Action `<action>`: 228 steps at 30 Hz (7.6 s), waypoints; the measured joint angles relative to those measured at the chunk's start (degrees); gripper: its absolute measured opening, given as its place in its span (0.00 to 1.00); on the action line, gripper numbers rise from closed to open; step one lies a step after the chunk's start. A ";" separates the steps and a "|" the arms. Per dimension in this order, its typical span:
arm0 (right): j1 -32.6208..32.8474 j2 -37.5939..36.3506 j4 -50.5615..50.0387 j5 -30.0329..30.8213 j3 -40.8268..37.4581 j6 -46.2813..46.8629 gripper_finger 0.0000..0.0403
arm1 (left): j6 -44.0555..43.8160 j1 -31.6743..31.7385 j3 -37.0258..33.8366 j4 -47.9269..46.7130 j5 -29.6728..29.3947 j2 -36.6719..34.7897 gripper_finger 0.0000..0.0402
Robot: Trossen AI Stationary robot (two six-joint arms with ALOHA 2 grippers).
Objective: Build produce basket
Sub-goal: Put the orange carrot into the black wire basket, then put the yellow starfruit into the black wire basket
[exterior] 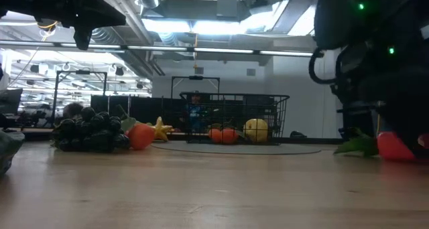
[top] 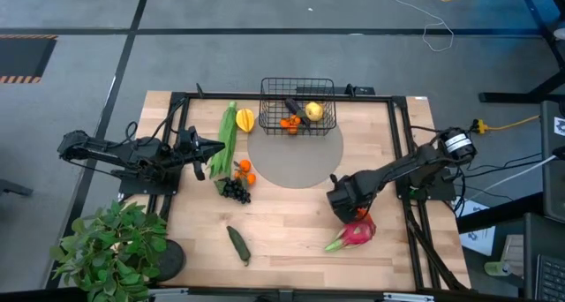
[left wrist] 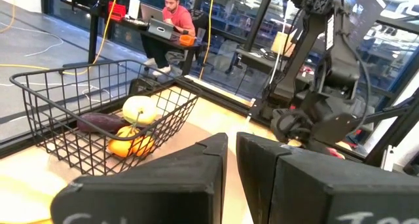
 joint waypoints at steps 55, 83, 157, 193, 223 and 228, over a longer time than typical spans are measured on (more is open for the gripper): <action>-46.26 8.97 33.47 16.10 36.69 -77.91 0.56 | 2.97 0.02 0.00 0.00 -0.04 0.02 0.06; -45.52 9.90 29.29 29.55 36.71 -75.94 0.69 | 2.91 0.00 0.00 0.00 -0.04 0.02 0.06; -40.69 -0.61 -10.24 30.96 10.37 -28.35 0.69 | -13.42 48.00 47.85 -38.81 20.22 75.46 0.32; -40.71 -0.59 -9.04 31.07 10.37 -29.92 0.69 | -3.90 47.46 47.83 -47.09 21.50 77.62 0.02; -40.71 -0.59 -7.78 30.96 10.37 -31.28 0.69 | 7.82 38.18 47.80 -7.93 23.34 62.31 0.05; -40.70 -0.59 -7.77 30.94 10.37 -31.28 0.69 | 8.87 39.54 47.80 -7.56 21.22 66.02 0.23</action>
